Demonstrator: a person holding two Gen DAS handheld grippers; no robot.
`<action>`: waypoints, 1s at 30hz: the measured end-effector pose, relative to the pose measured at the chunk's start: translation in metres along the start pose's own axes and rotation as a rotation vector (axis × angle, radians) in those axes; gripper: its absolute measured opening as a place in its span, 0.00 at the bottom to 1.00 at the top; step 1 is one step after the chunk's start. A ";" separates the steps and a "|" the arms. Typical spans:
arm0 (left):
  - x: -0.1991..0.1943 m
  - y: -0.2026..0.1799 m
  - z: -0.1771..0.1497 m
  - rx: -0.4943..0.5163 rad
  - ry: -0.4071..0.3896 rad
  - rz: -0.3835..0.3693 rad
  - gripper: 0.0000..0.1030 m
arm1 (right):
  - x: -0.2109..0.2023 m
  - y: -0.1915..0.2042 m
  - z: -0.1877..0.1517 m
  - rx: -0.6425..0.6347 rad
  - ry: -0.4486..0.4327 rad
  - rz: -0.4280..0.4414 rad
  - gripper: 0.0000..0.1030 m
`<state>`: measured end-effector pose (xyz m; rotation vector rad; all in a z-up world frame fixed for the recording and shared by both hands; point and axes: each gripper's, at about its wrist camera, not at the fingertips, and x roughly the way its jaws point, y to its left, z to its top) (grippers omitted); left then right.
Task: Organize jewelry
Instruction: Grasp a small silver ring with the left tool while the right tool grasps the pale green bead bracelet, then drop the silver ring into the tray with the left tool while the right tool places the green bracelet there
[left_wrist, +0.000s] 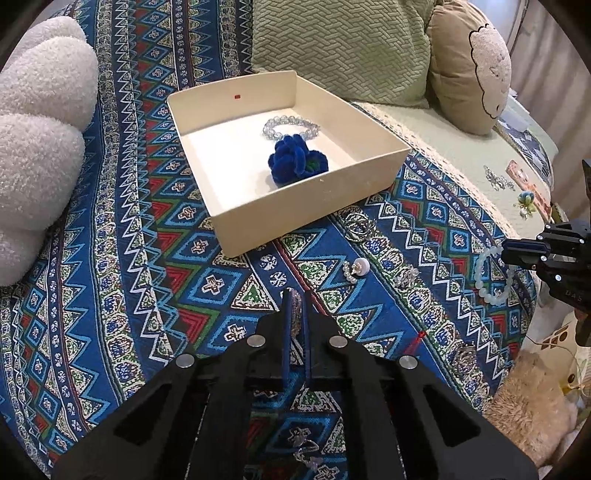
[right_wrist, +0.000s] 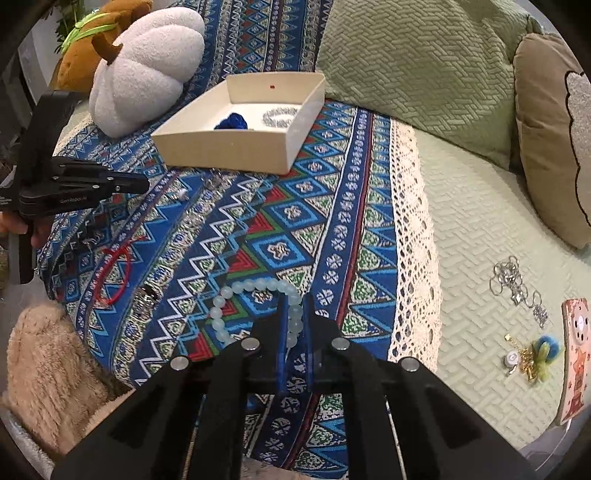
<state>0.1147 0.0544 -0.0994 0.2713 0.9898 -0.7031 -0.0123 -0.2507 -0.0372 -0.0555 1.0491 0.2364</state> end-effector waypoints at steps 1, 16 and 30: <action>-0.002 0.001 0.000 0.000 -0.004 -0.002 0.05 | -0.002 0.002 0.001 -0.001 -0.006 0.002 0.09; -0.047 0.017 0.036 -0.008 -0.108 -0.039 0.04 | -0.048 0.011 0.061 -0.014 -0.174 0.144 0.09; 0.018 0.029 0.133 0.080 -0.063 0.025 0.05 | 0.014 0.006 0.185 -0.023 -0.233 0.174 0.09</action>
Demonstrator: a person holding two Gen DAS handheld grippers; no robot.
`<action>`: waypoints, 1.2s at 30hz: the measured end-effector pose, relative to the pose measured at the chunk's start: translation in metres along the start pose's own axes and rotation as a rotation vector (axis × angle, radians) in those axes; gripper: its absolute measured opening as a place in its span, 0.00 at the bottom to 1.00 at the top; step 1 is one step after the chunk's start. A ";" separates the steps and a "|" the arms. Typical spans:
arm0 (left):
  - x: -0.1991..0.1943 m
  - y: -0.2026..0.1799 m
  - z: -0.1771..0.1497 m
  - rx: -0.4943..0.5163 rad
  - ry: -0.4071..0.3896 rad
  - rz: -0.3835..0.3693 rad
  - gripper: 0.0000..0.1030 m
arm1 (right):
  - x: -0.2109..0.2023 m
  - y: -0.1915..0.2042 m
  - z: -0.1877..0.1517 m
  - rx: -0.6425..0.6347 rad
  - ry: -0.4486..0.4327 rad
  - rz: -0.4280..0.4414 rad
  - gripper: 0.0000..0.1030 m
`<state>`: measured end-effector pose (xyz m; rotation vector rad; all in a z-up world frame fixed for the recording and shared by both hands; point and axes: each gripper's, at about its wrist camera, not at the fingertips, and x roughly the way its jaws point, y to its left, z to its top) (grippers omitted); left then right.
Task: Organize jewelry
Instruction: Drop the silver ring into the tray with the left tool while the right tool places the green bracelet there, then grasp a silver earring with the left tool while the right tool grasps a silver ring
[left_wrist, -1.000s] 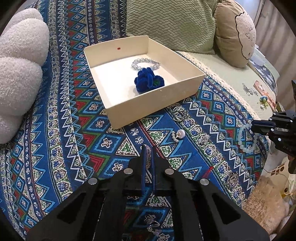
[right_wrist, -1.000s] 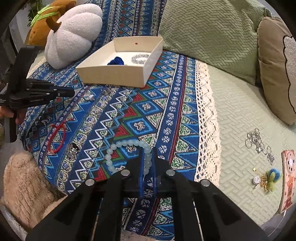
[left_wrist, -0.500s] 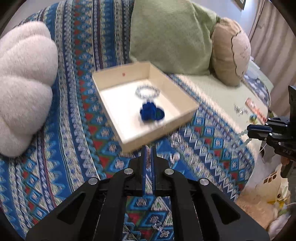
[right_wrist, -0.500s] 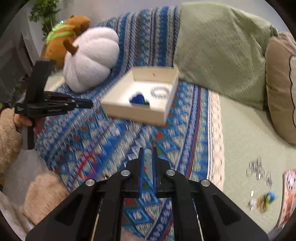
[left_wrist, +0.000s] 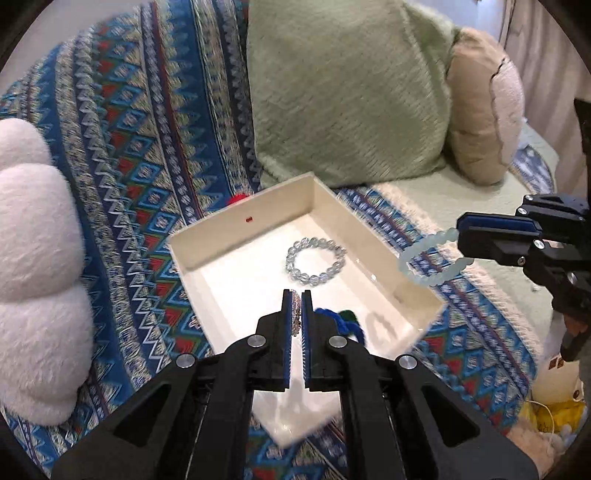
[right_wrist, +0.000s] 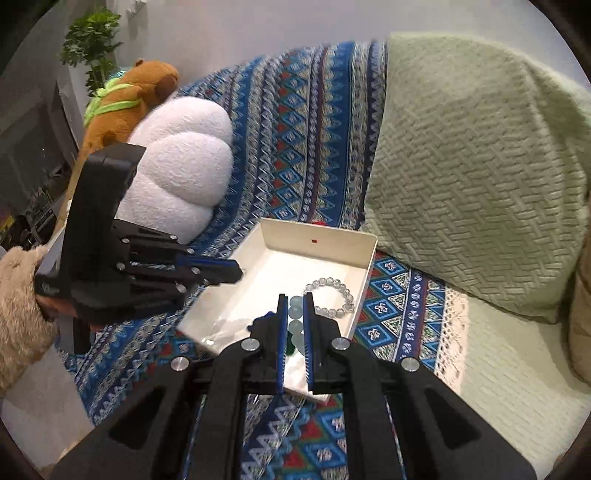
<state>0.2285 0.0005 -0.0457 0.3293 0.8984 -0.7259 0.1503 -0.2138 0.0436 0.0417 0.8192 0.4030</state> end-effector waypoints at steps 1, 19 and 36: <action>0.009 0.001 0.001 0.002 0.012 0.012 0.05 | 0.009 -0.003 0.000 0.009 0.013 0.002 0.09; 0.019 0.013 0.012 0.053 0.064 0.050 0.69 | 0.032 -0.011 -0.011 0.027 0.046 -0.008 0.38; -0.093 -0.043 -0.112 0.131 0.056 0.042 0.79 | -0.073 0.042 -0.124 -0.005 0.150 -0.012 0.38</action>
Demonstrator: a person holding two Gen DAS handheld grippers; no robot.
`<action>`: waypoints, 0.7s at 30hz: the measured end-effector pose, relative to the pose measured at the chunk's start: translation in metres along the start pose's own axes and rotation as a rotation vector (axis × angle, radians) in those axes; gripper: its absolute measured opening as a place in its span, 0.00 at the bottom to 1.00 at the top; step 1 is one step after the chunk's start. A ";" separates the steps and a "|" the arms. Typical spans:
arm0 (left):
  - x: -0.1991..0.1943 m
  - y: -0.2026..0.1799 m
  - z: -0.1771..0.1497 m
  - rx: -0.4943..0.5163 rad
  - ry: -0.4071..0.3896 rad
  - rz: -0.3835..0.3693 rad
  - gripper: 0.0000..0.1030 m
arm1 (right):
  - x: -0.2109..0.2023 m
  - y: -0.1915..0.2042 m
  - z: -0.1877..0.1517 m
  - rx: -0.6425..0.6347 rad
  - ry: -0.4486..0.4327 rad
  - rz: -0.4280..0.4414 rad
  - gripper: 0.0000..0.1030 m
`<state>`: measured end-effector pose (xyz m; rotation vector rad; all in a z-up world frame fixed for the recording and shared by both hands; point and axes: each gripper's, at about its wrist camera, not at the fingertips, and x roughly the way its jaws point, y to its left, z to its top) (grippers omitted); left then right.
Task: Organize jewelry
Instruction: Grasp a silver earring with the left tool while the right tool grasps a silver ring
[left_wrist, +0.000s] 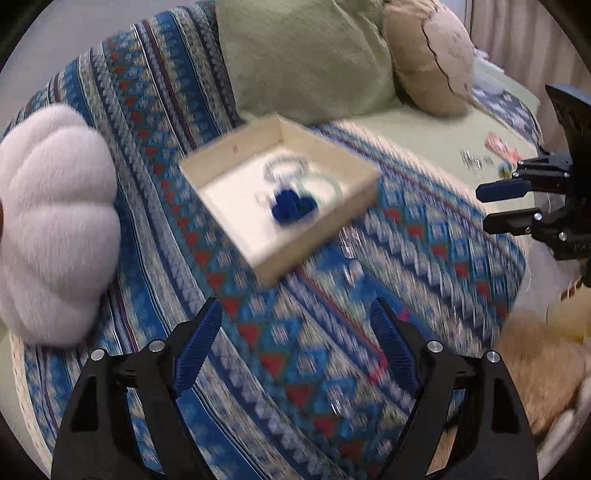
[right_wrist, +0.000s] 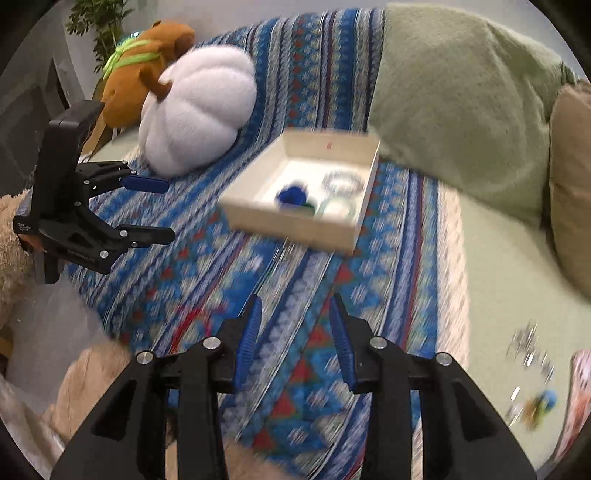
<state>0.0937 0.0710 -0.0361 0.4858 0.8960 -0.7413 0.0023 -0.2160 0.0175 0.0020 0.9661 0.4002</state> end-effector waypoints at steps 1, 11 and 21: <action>0.002 -0.006 -0.011 -0.002 0.015 -0.001 0.79 | 0.002 0.005 -0.009 0.011 0.018 0.009 0.38; 0.022 -0.019 -0.067 -0.122 0.077 -0.038 0.79 | 0.031 0.042 -0.041 0.019 0.124 0.045 0.38; 0.031 -0.021 -0.072 -0.145 0.089 -0.079 0.61 | 0.064 0.052 -0.041 0.017 0.197 0.016 0.38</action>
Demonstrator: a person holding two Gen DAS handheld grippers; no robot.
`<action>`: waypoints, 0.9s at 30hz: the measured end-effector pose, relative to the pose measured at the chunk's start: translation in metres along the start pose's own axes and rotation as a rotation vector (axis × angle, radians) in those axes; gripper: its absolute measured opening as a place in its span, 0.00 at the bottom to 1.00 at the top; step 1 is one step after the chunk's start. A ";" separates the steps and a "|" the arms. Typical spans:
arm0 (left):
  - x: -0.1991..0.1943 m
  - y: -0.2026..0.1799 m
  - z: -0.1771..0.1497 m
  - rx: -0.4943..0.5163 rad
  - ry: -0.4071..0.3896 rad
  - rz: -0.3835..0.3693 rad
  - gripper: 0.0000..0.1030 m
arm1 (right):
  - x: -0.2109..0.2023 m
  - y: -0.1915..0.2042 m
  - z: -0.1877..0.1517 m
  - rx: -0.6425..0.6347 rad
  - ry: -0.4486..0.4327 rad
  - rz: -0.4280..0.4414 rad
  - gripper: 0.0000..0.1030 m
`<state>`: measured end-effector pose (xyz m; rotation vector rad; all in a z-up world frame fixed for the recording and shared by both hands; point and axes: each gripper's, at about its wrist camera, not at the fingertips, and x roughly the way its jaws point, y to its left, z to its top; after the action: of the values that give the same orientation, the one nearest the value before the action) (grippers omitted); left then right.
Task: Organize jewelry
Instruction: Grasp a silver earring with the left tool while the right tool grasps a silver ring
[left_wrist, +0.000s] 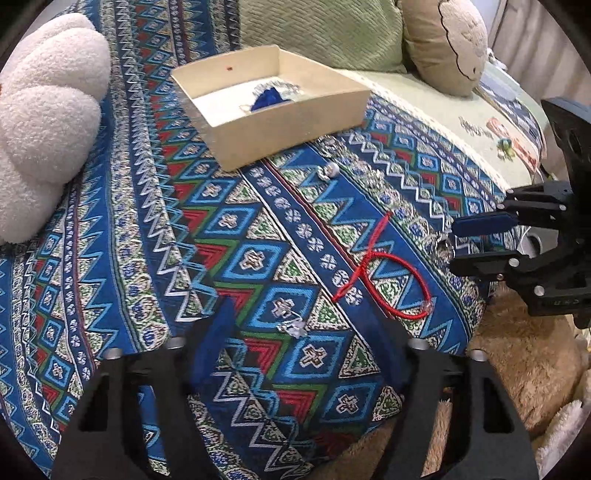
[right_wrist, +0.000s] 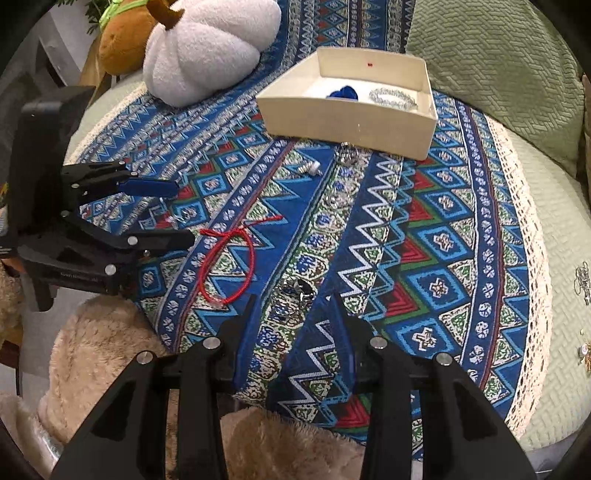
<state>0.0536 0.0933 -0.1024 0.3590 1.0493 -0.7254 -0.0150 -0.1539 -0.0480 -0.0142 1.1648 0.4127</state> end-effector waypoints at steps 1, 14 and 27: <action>0.003 -0.001 -0.001 0.007 0.014 -0.006 0.60 | 0.001 0.000 0.000 0.002 0.003 0.001 0.38; 0.007 -0.001 0.000 -0.015 0.028 -0.066 0.15 | 0.013 0.005 0.008 -0.027 0.000 -0.049 0.27; -0.004 0.000 0.013 0.008 0.013 -0.062 0.14 | -0.001 -0.010 0.006 0.016 -0.039 -0.006 0.27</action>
<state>0.0607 0.0866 -0.0930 0.3391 1.0741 -0.7840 -0.0066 -0.1623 -0.0470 0.0047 1.1299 0.3968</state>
